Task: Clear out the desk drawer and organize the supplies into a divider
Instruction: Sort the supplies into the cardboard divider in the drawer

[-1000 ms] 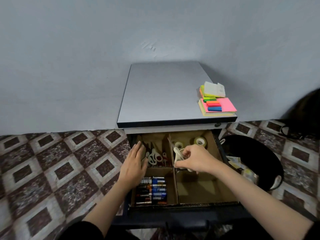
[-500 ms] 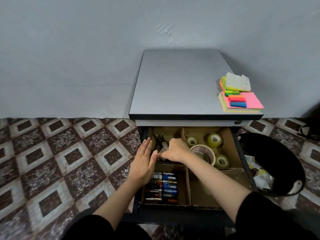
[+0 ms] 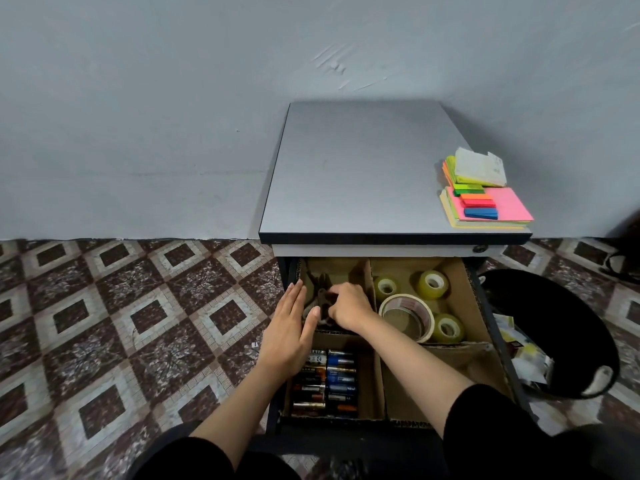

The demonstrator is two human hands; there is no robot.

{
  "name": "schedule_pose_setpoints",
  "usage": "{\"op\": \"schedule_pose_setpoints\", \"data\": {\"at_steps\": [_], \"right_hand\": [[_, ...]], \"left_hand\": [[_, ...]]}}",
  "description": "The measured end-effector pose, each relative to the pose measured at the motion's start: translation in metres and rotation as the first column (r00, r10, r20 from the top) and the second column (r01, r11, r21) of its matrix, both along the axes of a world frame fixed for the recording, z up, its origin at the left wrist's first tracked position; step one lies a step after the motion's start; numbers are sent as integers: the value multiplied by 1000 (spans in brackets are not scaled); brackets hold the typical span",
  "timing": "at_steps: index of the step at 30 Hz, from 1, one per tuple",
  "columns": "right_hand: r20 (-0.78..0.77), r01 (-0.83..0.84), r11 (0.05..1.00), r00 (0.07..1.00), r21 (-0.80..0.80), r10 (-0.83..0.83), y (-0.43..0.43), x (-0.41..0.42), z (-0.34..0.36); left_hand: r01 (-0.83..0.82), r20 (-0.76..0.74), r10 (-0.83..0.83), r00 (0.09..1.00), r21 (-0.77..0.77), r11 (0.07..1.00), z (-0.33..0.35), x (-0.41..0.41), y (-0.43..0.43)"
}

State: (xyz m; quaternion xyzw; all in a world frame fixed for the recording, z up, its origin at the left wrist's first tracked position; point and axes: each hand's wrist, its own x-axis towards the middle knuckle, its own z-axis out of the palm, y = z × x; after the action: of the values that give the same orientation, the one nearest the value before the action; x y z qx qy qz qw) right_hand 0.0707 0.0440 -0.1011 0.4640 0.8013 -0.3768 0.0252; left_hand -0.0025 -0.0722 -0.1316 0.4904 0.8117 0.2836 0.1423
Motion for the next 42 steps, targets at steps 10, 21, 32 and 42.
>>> {"op": "schedule_pose_setpoints", "data": {"at_steps": [10,21,32,42], "right_hand": [[-276,44,993,961,107,-13,-4,70,46],[-453,255,957,875,134,-170,15,157,77],[-709,418,908,650,32,-274,92,174,118],[-672,520,842,677,147,-301,136,191,114]], "left_hand": [[-36,-59,34,998,-34,999,11,8,-1],[-67,-211,30,977,-175,982,15,18,-8],[124,-367,-10,930,287,950,80,56,60],[286,-371,-140,918,377,881,136,112,177]]}}
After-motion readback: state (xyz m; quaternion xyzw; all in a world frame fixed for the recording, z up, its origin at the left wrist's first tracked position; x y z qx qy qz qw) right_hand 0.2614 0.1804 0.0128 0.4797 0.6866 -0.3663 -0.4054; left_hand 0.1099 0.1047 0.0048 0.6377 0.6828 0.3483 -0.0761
